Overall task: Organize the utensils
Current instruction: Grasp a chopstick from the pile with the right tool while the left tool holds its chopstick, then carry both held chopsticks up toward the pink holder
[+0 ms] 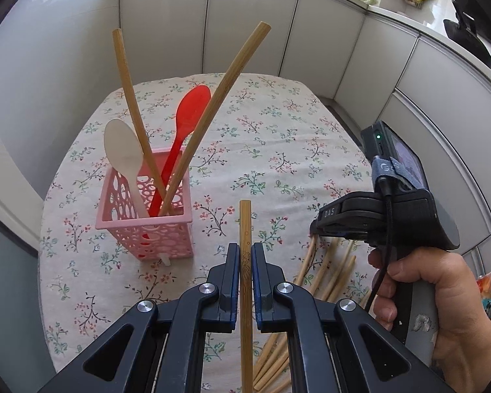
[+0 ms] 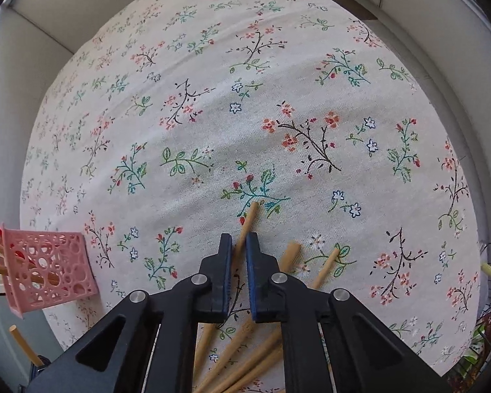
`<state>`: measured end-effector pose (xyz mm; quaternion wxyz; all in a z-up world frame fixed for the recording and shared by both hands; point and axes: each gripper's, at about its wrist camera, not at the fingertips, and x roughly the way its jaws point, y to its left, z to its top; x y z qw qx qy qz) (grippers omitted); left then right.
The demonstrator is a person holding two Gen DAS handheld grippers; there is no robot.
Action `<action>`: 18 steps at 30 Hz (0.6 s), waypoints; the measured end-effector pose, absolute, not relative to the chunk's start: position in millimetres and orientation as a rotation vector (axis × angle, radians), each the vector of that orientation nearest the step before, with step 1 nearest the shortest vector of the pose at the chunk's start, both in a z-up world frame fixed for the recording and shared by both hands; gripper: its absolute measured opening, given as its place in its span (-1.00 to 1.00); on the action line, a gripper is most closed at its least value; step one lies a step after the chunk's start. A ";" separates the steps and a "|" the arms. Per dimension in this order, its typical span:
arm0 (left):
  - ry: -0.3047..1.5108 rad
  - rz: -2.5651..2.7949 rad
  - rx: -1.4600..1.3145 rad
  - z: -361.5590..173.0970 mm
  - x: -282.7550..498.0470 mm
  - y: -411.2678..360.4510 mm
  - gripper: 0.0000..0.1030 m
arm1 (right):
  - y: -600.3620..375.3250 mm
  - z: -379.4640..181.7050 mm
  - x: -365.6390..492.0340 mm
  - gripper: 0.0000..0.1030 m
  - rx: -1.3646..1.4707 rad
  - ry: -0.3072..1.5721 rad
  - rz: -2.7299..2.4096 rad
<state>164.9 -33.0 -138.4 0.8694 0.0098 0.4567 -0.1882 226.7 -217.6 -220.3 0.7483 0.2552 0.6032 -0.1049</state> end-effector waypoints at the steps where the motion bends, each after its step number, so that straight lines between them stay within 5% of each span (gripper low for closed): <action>1: 0.953 -0.390 0.017 -136.9 163.1 -32.8 -0.86 | -221.4 -220.7 224.9 -0.84 0.579 1.318 -0.220; 18: 0.816 -0.380 -0.064 -93.6 150.7 -2.0 -0.87 | -219.4 -130.7 174.6 -0.89 0.655 1.082 -0.028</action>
